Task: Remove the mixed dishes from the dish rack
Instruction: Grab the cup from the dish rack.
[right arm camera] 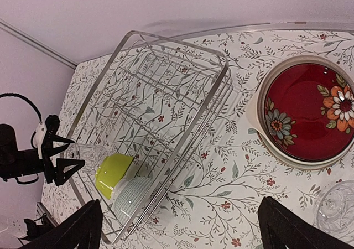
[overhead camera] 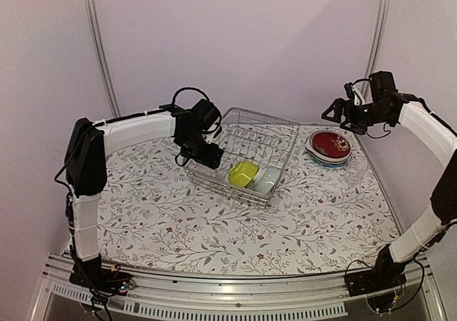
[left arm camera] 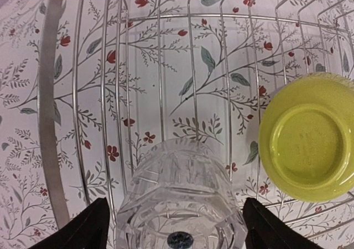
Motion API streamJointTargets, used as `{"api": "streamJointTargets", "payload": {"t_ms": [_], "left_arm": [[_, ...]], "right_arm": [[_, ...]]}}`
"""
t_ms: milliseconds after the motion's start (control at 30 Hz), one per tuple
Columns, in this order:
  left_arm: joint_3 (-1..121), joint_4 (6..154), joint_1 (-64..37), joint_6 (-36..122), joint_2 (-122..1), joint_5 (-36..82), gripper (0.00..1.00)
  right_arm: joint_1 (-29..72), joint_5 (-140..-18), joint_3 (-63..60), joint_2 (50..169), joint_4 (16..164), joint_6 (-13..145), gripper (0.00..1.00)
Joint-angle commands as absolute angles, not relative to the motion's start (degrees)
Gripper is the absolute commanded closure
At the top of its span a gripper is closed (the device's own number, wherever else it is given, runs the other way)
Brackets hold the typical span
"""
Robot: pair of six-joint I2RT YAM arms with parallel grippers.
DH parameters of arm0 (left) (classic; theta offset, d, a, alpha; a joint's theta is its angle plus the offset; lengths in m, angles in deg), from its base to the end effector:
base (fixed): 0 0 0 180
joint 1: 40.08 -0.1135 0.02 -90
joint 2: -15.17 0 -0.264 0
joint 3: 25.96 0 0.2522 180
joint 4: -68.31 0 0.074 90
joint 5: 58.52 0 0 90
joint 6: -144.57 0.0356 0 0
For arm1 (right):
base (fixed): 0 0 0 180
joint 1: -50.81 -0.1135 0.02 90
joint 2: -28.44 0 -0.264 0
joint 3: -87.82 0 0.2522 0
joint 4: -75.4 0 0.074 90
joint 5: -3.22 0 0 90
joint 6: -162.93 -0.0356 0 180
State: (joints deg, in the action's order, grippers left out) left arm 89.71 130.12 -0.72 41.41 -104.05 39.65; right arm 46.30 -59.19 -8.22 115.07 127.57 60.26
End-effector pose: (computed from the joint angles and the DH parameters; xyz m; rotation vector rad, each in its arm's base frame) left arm 0.3481 -0.2790 0.2290 0.5694 2.6323 -0.0877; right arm 0.3285 0.0424 0.3466 -0.0828 2.3142 0.7094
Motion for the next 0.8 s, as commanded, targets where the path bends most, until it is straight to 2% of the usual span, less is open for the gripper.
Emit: {"api": "streamJointTargets", "payload": {"t_ms": [0, 267, 567, 767], "left_arm": [[89.9, 131.3, -1.4, 41.4, -105.3, 39.0, 0.17], [91.2, 131.9, -1.4, 41.9, -106.7, 37.6, 0.15], [93.1, 132.5, -1.5, 42.2, -106.0, 37.3, 0.29], [93.8, 129.6, -1.5, 42.6, -101.5, 37.1, 0.32]], "right_arm": [[46.0, -58.7, -8.4, 114.6, 126.9, 59.9, 0.01], [46.0, -58.1, -7.7, 114.0, 126.1, 59.8, 0.01], [46.0, -55.6, -7.9, 114.2, 125.1, 58.9, 0.01], [46.0, -52.4, -8.3, 114.8, 123.7, 57.7, 0.01]]}}
